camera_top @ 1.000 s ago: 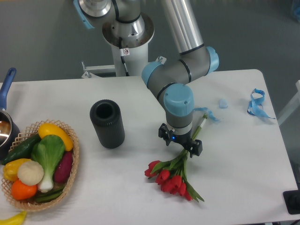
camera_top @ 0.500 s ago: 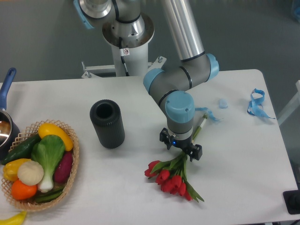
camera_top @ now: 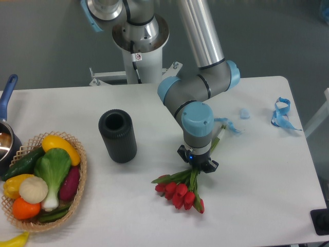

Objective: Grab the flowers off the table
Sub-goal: 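Lift the gripped red tulips up off the table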

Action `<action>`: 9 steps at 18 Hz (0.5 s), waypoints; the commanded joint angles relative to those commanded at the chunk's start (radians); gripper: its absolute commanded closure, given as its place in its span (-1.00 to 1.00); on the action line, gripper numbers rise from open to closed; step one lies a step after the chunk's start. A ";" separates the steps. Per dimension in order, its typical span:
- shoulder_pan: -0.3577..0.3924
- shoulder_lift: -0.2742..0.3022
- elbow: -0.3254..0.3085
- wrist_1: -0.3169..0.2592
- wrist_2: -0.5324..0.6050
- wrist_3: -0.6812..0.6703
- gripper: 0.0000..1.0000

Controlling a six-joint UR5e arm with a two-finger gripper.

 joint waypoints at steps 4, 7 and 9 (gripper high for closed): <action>0.014 0.054 -0.005 -0.011 0.009 -0.002 0.97; 0.018 0.072 -0.003 -0.012 0.011 -0.008 0.93; 0.029 0.077 -0.002 -0.014 0.011 -0.009 0.93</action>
